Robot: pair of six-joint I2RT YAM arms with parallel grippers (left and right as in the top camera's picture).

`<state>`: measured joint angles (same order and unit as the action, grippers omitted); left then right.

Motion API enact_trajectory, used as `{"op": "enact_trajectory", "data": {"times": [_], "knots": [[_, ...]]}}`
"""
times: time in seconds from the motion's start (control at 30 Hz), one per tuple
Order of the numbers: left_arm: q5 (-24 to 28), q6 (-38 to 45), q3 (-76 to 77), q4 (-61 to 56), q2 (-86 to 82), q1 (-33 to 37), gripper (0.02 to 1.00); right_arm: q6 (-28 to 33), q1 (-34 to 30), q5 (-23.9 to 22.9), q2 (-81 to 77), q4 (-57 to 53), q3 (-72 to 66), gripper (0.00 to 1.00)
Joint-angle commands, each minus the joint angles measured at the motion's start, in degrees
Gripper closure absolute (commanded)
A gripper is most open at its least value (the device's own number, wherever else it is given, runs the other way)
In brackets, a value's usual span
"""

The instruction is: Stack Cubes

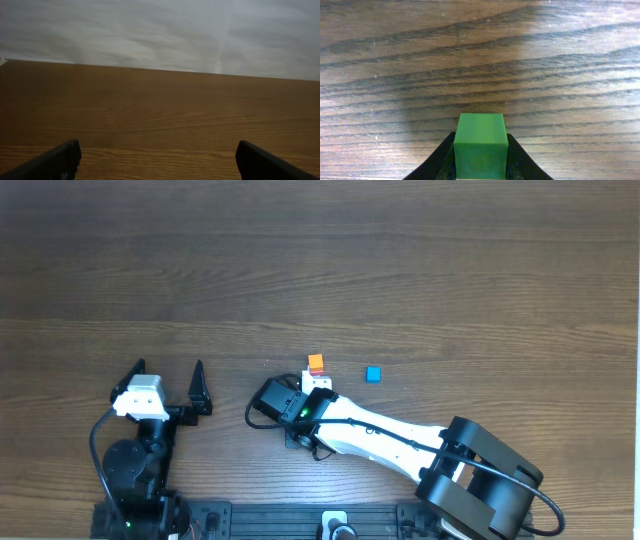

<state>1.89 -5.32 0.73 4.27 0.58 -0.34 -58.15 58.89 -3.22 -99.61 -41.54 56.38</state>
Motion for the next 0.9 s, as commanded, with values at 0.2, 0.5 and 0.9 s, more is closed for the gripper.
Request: {"op": "enact_trajectory", "data": {"times": [0.2,0.5,0.9], "knots": [[-0.46,1.05,-0.42,0.0,-0.26,0.2,0.018,0.09,0.37,-0.72,-0.74,0.09,1.16,0.844],[-0.46,1.05,-0.42,0.0,-0.26,0.2,0.018,2.91,-1.84,-5.6,2.73,-14.27,11.91,0.989],[-0.46,1.05,-0.42,0.0,-0.26,0.2,0.018,19.06,-14.34,-8.04,0.39,-23.93,32.57,0.993]]}}
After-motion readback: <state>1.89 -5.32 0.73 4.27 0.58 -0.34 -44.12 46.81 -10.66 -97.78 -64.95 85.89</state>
